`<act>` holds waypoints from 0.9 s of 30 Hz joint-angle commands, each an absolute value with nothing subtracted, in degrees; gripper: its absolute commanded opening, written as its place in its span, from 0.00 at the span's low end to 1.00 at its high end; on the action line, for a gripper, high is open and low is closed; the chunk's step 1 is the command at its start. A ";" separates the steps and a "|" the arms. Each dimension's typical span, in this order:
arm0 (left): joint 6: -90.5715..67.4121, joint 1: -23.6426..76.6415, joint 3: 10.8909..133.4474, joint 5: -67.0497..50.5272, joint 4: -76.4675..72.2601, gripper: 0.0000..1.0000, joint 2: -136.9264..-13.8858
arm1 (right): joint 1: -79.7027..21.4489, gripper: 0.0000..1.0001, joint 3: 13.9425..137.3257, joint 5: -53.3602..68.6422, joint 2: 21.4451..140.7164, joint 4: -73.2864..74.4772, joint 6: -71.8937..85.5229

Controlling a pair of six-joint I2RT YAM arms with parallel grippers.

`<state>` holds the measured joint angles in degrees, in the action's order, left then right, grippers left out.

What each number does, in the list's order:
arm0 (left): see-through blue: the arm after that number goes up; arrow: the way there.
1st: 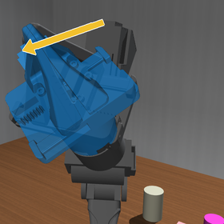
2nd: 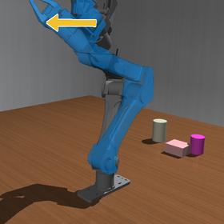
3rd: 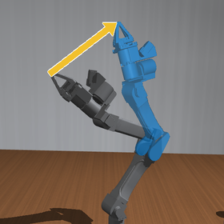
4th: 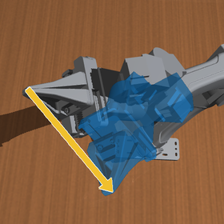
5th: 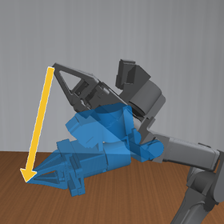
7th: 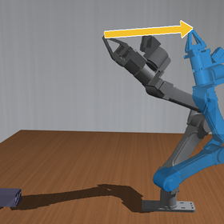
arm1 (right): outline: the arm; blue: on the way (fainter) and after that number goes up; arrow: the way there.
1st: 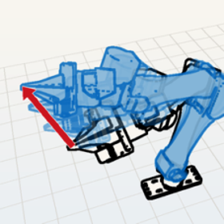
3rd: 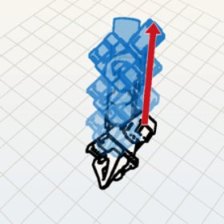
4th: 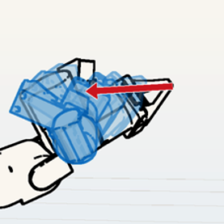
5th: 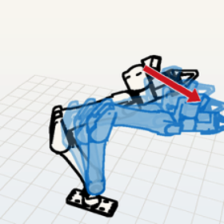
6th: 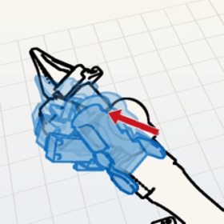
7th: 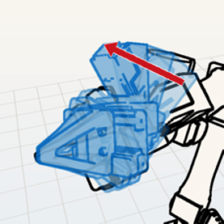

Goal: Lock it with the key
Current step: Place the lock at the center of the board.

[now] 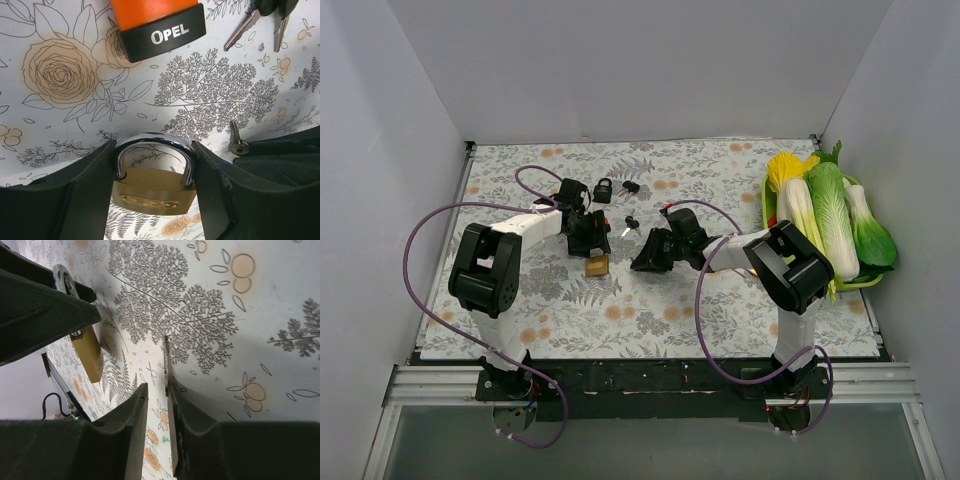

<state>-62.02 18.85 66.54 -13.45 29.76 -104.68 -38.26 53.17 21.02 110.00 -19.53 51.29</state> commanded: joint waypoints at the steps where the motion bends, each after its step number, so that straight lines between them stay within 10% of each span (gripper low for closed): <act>1: -62.23 19.34 67.24 -11.78 29.88 0.13 -106.79 | -38.32 0.35 54.14 18.81 110.83 -16.96 51.42; 15: -60.73 19.34 67.24 -9.84 31.20 0.61 -104.94 | -38.23 0.90 50.80 15.21 105.38 -12.48 50.01; 27: -59.59 18.11 68.91 -15.28 31.73 0.82 -100.55 | -37.71 0.94 51.06 19.59 100.91 -16.00 41.43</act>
<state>-60.58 19.22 67.66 -12.78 30.52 -104.53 -38.35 51.16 19.09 103.88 -18.96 49.39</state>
